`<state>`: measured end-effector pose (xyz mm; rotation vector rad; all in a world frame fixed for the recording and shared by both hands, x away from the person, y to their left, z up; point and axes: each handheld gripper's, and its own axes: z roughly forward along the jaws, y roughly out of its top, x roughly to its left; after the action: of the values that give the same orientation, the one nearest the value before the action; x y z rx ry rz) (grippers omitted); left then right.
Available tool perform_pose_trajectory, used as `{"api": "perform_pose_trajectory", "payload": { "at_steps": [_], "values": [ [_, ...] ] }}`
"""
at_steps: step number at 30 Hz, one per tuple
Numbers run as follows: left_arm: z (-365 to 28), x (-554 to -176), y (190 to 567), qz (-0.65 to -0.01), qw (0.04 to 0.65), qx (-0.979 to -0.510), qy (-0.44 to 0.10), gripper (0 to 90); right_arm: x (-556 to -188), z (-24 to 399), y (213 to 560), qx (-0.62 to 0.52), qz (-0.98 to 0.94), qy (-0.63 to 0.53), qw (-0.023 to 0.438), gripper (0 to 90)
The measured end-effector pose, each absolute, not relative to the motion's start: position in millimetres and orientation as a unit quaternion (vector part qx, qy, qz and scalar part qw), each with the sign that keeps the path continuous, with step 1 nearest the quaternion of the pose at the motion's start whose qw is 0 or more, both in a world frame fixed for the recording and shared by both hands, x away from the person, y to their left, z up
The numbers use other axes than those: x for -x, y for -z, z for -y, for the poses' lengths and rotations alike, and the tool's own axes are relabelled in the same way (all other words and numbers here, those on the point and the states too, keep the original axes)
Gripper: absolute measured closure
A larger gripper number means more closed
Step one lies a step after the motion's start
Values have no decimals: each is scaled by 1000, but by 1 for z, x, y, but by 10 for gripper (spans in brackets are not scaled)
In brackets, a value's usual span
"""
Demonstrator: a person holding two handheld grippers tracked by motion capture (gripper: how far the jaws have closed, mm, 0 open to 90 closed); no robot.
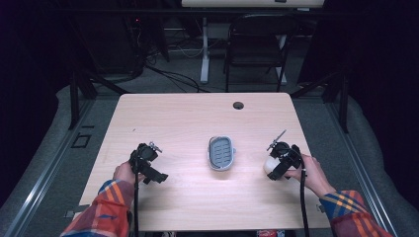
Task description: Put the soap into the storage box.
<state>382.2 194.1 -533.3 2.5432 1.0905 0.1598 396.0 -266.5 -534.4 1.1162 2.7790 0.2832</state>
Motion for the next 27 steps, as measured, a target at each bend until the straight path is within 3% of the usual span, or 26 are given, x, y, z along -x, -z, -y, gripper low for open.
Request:
{"api": "perform_pose_trajectory", "payload": {
  "at_steps": [9,16,27],
  "values": [
    [-194,-382,534,-387,183,-902,-56,0,-401,262,536,-362,-926,-86,65,22],
    [-193,-382,534,-387,181,-903,-55,0,-405,256,538,-361,-926,-89,63,144],
    [-193,-382,535,-388,178,-903,-50,0,-407,256,539,-361,-928,-74,64,217]
  ]
}}
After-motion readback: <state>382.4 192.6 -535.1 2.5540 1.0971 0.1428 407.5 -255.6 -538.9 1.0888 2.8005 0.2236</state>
